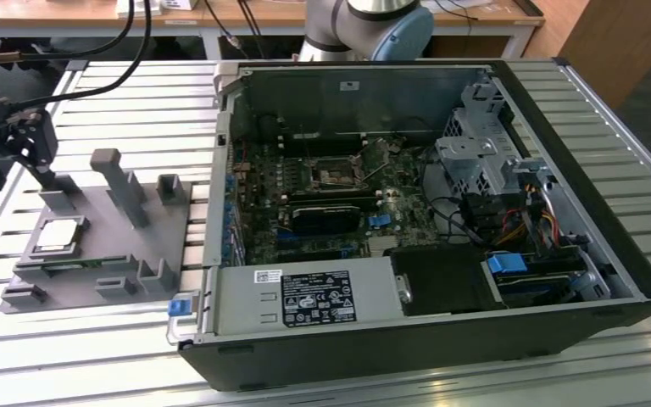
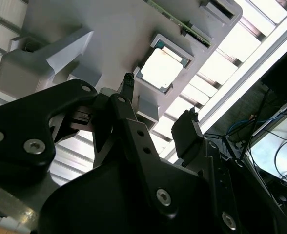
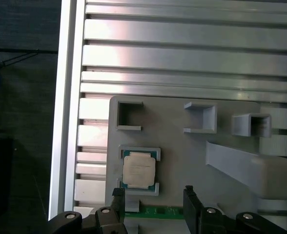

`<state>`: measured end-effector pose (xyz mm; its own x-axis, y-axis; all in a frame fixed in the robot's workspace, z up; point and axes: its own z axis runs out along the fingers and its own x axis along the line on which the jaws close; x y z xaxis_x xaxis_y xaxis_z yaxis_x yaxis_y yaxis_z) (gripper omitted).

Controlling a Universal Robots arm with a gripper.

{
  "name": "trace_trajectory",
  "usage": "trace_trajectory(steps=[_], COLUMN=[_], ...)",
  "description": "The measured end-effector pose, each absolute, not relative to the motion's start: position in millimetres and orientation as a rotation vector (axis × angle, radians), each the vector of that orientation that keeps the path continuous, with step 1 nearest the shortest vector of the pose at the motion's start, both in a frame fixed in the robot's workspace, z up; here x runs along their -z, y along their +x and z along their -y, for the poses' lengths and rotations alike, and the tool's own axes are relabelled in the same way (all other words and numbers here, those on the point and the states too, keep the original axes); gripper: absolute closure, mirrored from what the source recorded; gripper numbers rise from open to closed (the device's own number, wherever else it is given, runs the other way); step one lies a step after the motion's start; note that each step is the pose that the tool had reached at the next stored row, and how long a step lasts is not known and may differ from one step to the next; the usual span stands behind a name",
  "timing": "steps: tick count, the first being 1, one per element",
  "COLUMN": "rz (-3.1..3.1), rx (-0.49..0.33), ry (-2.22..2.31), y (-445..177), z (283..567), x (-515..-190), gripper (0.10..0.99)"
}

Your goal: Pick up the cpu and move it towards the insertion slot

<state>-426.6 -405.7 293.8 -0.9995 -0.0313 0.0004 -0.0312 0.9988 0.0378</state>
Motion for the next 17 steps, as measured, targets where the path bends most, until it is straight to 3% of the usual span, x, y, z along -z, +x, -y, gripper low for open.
trace_trajectory(steps=[17], rz=[3.140], rx=[0.059], ry=[0.049], y=[-427.3], z=[405.7], x=[-286.2], gripper=[0.498])
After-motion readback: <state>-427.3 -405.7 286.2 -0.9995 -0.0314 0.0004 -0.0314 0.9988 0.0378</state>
